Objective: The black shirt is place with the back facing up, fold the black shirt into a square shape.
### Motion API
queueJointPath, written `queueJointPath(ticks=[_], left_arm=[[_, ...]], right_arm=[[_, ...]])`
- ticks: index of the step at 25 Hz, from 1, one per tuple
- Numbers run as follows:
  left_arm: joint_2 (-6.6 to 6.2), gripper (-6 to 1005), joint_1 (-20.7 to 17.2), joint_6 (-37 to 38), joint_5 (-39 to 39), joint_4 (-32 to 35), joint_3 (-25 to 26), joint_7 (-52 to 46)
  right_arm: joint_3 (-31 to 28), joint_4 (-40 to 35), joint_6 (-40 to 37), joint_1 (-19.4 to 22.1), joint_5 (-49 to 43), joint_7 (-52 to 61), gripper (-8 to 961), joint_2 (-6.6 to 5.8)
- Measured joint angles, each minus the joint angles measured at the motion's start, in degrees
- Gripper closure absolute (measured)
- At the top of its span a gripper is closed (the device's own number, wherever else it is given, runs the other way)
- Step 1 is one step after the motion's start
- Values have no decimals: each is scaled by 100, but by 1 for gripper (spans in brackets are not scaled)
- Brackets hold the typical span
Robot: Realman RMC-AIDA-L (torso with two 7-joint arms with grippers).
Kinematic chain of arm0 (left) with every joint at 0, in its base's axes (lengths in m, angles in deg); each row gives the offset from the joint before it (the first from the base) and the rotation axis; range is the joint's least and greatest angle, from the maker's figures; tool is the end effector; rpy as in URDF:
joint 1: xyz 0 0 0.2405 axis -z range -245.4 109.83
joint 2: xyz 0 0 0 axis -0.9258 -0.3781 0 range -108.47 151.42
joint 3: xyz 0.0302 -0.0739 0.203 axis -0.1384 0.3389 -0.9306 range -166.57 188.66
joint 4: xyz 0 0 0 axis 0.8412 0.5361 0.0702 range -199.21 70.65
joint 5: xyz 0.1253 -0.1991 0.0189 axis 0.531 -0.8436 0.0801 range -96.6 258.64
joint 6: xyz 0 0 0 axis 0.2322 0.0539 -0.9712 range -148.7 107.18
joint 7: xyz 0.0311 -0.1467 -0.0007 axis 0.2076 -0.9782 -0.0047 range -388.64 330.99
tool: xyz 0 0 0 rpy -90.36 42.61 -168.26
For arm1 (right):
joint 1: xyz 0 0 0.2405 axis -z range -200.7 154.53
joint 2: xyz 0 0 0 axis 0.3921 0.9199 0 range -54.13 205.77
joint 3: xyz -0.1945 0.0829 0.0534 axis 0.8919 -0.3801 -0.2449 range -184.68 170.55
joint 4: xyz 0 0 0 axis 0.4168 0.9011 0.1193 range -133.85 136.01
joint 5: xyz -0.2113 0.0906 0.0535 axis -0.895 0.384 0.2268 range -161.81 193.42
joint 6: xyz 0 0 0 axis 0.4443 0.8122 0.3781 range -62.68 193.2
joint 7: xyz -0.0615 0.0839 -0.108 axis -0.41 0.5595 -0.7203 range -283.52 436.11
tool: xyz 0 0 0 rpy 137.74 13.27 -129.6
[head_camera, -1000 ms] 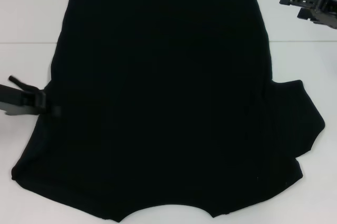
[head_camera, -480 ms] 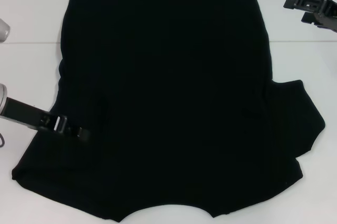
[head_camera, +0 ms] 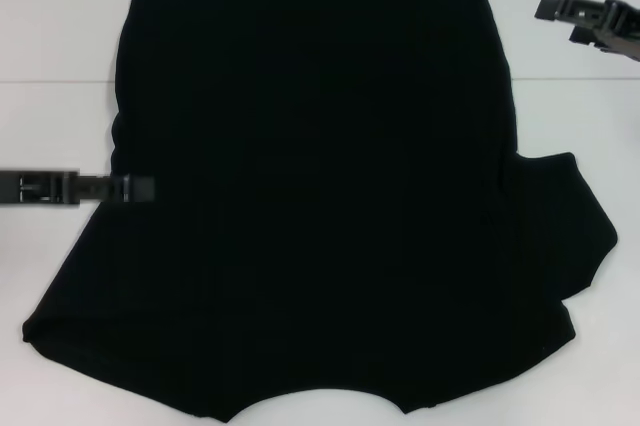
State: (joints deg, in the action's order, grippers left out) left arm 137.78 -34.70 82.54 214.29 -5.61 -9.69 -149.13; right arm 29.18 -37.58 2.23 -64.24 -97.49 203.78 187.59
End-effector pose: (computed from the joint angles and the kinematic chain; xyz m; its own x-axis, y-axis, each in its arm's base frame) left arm -0.2570 0.3368 0.1265 0.4862 0.7361 0.4709 0.8506 -0.5222 -0.0619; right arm 0.2319 0.4508 0.1033 0.2746 -0.6045 -0.7478 -0.9465 -0.3069 -0.0995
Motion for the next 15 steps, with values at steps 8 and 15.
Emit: queueJointPath(ticks=[8,15], left_arm=[[201,210,-632,98,-1301,-300,338,1980],[185,213,-412,-215,-1317,-399,363,1634]], right_arm=[[-25,-145,-1069,304,-89,269,86,-371],[-195,-198,-1808,592,-1428,1567,97,-671]])
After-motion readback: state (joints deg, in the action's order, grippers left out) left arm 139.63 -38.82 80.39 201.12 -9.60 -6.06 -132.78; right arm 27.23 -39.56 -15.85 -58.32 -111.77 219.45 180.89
